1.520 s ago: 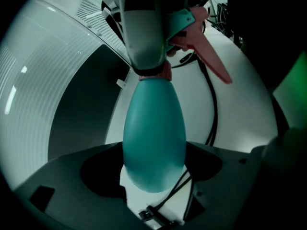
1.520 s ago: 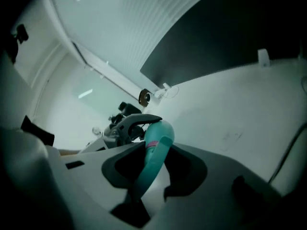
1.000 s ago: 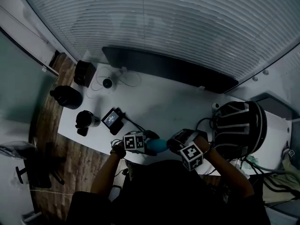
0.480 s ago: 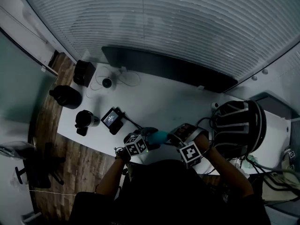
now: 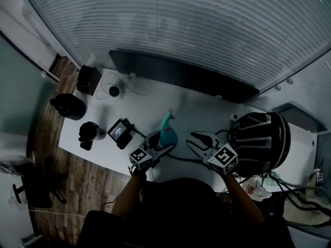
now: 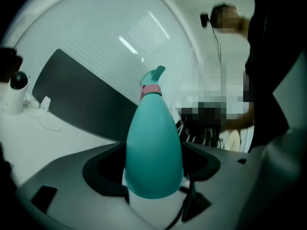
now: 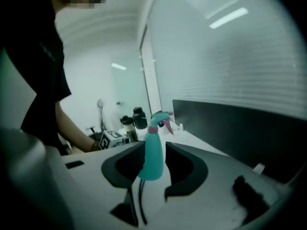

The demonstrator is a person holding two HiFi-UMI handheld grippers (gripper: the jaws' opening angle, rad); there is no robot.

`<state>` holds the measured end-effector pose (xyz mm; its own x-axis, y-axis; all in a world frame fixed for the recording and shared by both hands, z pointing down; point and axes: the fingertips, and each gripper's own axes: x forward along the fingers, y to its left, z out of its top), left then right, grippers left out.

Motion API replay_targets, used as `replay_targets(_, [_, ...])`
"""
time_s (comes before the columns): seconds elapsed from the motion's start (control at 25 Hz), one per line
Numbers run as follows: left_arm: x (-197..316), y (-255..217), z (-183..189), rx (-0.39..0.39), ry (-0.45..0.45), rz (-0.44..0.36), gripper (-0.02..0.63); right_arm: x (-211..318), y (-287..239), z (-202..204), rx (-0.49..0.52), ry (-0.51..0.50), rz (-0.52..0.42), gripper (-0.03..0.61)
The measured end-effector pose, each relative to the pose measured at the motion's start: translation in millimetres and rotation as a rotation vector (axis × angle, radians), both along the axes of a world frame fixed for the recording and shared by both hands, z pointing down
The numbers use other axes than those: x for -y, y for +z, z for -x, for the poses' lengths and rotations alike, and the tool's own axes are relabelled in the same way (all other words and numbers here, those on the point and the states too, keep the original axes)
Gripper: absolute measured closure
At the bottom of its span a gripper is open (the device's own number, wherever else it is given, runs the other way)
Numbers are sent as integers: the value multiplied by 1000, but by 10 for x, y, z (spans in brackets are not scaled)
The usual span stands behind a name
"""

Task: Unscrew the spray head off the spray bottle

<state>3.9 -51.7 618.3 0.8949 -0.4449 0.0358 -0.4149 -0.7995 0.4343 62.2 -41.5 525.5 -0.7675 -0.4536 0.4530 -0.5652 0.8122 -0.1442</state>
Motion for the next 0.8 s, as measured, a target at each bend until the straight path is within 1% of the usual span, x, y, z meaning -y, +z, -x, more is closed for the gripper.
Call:
replay_targets(0.04, [5,-150,5,-98,-20,10,256,-2,51,10,86,25,55,448])
replay_targets(0.08, [-6,-261,-4,-148,-23,4,256,-2,112,13,144,40,81,448])
replay_targets(0.12, [-32,-331,-27,-159,-12,-11,256,0,174,15,185,49,92,448])
replay_targets(0.16, [-69,-362,-61,-144,9,-31,256,1,227,19,220,54,104,448])
replay_targets(0.28, [-211,-325,-169,-39,92,-95,256,-12,298,68,337,59,141,448])
replay_targets(0.36, [-312,-273,-224,50,150,-135,256,-35,205,126,397,38,110,448])
replay_targets(0.44, [-372,-257,-250,118,185,-173,256,-81,11,196,450,-4,56,448])
replay_targets(0.52, [-342,-248,-243,149,162,-194,256,-97,-123,182,468,-22,17,448])
replay_targets(0.56, [-299,-226,-233,170,134,-203,256,-77,-154,127,468,-9,19,448])
replay_targets(0.6, [-245,-189,-214,215,102,-221,256,-40,-181,65,464,18,43,448])
replay_targets(0.64, [-190,-142,-186,283,72,-250,256,1,-210,19,453,48,82,448])
replay_targets(0.72, [-95,-52,-118,432,17,-310,256,69,-259,3,386,83,165,448])
replay_targets(0.8, [-40,20,-85,526,-21,-342,256,110,-287,63,299,76,222,431])
